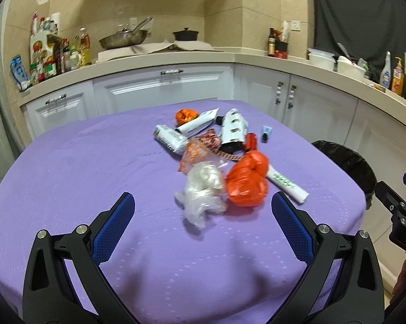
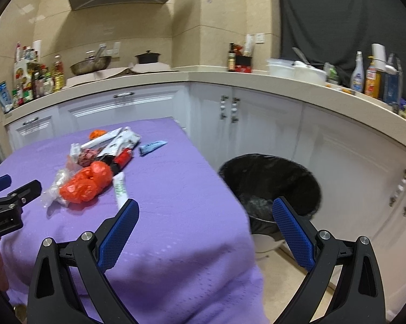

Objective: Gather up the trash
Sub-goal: 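Grasp the white green-lettered tube with the right tool while the left tool grasps the clear plastic bag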

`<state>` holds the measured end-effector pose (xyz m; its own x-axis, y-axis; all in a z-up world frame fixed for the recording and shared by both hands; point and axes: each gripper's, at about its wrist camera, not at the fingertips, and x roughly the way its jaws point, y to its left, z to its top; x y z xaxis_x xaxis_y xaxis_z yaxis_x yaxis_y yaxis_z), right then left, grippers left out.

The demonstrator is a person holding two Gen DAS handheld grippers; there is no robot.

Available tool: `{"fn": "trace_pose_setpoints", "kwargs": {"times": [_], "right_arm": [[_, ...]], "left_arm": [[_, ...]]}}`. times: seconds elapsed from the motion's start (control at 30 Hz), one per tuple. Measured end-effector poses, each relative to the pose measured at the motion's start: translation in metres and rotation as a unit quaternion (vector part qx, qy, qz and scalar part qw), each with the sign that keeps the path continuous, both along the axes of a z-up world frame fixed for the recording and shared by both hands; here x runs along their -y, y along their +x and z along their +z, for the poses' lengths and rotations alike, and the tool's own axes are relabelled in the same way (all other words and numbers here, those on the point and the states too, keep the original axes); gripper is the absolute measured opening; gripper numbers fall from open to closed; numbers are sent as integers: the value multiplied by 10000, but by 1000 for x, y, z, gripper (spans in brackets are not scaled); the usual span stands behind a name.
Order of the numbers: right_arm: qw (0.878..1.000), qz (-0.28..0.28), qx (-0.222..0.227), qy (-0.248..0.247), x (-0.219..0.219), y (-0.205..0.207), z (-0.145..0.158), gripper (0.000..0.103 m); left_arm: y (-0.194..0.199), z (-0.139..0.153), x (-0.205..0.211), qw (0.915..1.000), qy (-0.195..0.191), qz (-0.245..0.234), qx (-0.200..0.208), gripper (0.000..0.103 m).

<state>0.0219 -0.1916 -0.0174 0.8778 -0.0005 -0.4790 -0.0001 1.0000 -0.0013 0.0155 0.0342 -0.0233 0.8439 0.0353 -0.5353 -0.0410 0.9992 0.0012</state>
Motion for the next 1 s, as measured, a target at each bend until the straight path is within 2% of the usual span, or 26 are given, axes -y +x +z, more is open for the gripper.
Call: {"fn": "trace_pose_setpoints", "kwargs": {"times": [0.13, 0.2, 0.43, 0.5, 0.57, 0.63, 0.8, 0.97, 1.0], "right_arm": [[9993, 354, -96, 66, -13, 16, -4, 96], [9986, 505, -131, 125, -19, 24, -6, 96], [9942, 953, -433, 232, -40, 52, -19, 94], [9928, 1057, -522, 212, -45, 57, -23, 88], [9905, 1182, -672, 203, -49, 63, -28, 66], [9881, 1281, -816, 229, -54, 70, -34, 59], [9838, 1487, -976, 209, -65, 78, -43, 51], [9795, 1689, -1081, 173, -71, 88, -50, 31], [9794, 1709, -1066, 160, -72, 88, -50, 30]], "left_arm": [[5, -4, -13, 9998, -18, 143, -107, 96], [9, -8, -19, 9996, -53, 185, -208, 86], [19, -21, -30, 9987, -68, 185, -479, 72], [21, -24, -32, 9983, -103, 195, -533, 71], [23, -27, -35, 9979, -144, 213, -595, 66], [26, -28, -37, 9975, -177, 211, -651, 61], [28, -27, -38, 9973, -229, 171, -680, 60], [33, -24, -40, 9974, -286, 160, -634, 60], [35, -23, -39, 9974, -294, 145, -641, 60]]}}
